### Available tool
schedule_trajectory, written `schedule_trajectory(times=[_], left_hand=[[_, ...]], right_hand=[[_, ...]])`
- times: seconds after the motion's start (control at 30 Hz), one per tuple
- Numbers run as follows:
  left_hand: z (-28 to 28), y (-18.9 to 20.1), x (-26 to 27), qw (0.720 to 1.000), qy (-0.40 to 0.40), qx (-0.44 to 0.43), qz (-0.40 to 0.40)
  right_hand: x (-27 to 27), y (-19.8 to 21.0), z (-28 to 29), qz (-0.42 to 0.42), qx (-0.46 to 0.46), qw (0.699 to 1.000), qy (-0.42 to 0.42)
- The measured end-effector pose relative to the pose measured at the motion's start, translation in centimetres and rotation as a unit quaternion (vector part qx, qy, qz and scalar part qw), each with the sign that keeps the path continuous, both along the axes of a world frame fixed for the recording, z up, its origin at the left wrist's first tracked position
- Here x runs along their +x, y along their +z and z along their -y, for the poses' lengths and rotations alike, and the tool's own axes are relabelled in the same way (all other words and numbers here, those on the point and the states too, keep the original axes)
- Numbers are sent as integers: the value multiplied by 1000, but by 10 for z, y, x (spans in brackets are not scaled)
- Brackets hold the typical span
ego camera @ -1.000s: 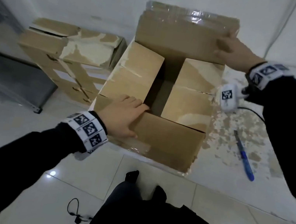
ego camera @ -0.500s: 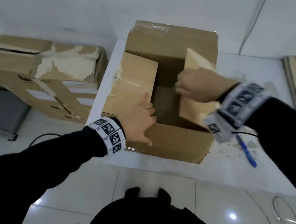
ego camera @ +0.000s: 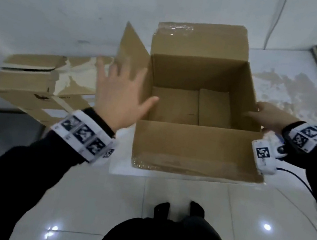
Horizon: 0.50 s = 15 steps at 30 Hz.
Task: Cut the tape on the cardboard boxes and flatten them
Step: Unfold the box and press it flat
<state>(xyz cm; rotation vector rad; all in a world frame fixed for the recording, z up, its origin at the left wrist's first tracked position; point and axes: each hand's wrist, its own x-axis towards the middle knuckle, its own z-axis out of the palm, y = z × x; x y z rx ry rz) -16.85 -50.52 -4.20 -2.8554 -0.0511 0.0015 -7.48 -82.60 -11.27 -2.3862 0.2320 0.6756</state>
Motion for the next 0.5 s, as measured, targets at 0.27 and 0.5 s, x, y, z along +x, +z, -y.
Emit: schedule_trajectory(times=[0.27,0.5], left_hand=[[-52,-75,34,844,58,-459,-273],[0,0,105,912,-113,-387,-70]], right_hand=[[-16,-8,4,67,92,989,-97],[-39,-29,6,339,63,909,-235]])
